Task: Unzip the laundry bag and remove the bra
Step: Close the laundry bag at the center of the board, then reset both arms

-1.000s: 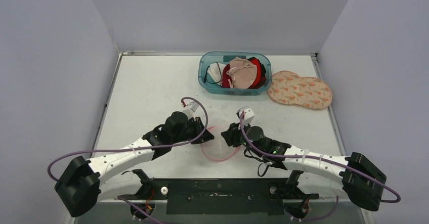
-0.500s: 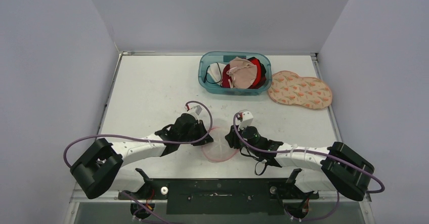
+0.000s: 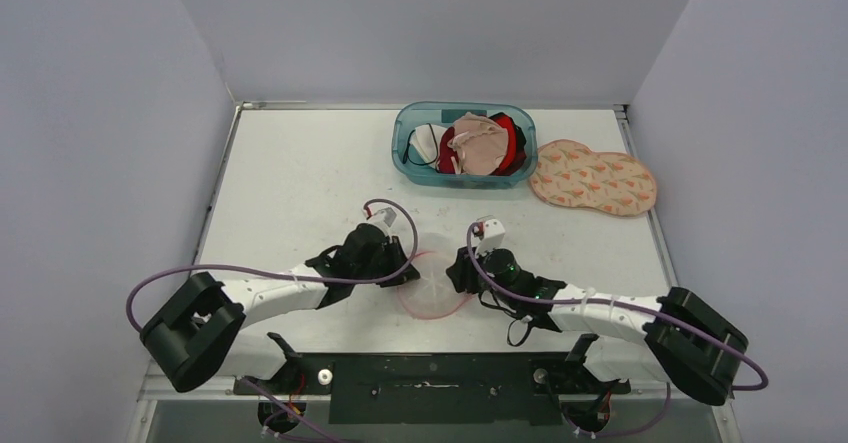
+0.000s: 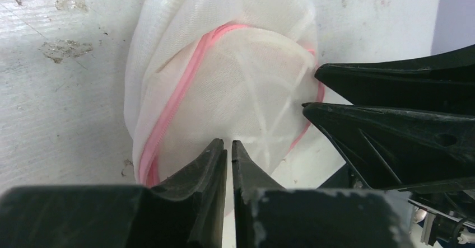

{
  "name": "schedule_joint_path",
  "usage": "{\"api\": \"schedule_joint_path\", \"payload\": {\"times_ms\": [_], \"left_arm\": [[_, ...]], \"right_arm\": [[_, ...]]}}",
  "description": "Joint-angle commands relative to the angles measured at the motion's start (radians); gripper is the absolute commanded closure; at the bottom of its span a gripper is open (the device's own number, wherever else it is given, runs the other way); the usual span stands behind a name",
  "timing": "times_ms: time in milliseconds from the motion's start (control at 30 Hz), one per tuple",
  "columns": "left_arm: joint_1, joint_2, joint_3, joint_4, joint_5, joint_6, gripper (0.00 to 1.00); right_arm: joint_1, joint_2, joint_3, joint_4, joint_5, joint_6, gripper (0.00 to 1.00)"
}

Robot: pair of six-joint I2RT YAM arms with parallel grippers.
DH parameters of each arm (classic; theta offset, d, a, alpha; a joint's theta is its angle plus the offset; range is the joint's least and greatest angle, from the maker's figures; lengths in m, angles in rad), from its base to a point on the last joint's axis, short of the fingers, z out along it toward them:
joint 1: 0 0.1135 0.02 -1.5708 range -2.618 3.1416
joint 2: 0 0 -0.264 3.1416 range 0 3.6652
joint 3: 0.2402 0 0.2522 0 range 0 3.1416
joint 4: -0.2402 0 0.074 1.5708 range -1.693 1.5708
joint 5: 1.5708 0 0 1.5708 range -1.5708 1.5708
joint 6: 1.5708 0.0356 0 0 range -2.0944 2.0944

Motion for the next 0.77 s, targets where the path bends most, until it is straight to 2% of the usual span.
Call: {"api": "schedule_joint_path", "payload": {"times_ms": [0, 67, 133, 200, 233, 333, 367, 433, 500, 633, 733], "left_arm": [[0.006, -0.155, 0.045, -0.059, -0.006, 0.028, 0.86], [0.005, -0.243, 0.071, -0.132, -0.019, 0.05, 0.7], [0.006, -0.334, 0.095, -0.229, -0.067, 0.07, 0.52], [0.008, -0.441, 0.118, -0.33, -0.162, 0.085, 0.35], [0.01, -0.486, 0.131, -0.383, -0.235, 0.088, 0.3], [0.013, -0.607, 0.155, -0.536, -0.46, 0.043, 0.1], [0.015, -0.645, 0.151, -0.57, -0.529, 0.025, 0.0], [0.015, -0.718, 0.145, -0.645, -0.626, 0.009, 0.04], [0.017, -0.777, 0.143, -0.692, -0.683, 0.011, 0.04], [0.018, -0.806, 0.146, -0.781, -0.76, -0.026, 0.04], [0.018, -0.794, 0.14, -0.796, -0.758, -0.032, 0.04]], "right_arm": [[-0.007, -0.196, 0.072, -0.114, -0.008, -0.079, 0.47], [-0.007, -0.287, 0.116, -0.213, 0.005, -0.132, 0.28], [-0.007, -0.378, 0.157, -0.308, 0.05, -0.163, 0.18], [-0.006, -0.467, 0.194, -0.4, 0.119, -0.178, 0.12], [-0.006, -0.511, 0.204, -0.434, 0.171, -0.176, 0.1], [-0.006, -0.656, 0.212, -0.514, 0.31, -0.114, 0.07], [-0.006, -0.7, 0.206, -0.525, 0.35, -0.077, 0.06], [-0.006, -0.778, 0.185, -0.534, 0.42, -0.027, 0.01], [-0.006, -0.844, 0.153, -0.526, 0.477, 0.006, 0.1], [-0.005, -0.909, 0.106, -0.522, 0.57, 0.056, 0.1], [-0.006, -0.896, 0.114, -0.527, 0.58, 0.06, 0.1]]}}
